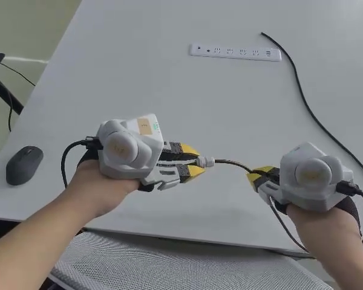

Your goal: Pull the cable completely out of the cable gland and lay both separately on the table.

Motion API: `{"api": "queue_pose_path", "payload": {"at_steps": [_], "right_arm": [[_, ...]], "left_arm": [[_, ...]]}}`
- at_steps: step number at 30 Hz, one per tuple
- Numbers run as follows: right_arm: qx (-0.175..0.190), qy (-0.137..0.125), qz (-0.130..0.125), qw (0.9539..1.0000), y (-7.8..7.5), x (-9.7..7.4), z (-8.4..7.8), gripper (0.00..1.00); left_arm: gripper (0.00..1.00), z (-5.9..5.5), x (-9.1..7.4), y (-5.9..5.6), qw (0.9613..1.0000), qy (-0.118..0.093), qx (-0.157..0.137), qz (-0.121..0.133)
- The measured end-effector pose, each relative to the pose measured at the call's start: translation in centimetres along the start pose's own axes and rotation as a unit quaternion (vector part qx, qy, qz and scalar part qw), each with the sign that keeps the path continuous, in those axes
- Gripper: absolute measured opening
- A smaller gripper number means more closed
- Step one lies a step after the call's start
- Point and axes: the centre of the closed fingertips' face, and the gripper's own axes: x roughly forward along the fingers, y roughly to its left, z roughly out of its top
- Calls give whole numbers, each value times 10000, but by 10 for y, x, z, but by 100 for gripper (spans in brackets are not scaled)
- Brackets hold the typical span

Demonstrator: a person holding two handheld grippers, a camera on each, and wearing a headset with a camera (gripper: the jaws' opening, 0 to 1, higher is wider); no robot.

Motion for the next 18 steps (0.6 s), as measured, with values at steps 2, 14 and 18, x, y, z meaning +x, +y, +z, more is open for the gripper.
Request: {"api": "queue_pose_path", "payload": {"at_steps": [2, 14, 18], "right_arm": [[31, 32, -10, 10000, -2, 0, -2, 0], [-387, 54, 23, 9992, 0, 0, -2, 1], [-625, 47, -15, 9980, 1, -1, 0, 1]], "left_arm": [[15, 0, 0, 0, 10000, 2, 7, 2], [15, 0, 2, 3, 10000, 10, -12, 20], [15, -1, 1, 6, 10000, 24, -27, 62]]}}
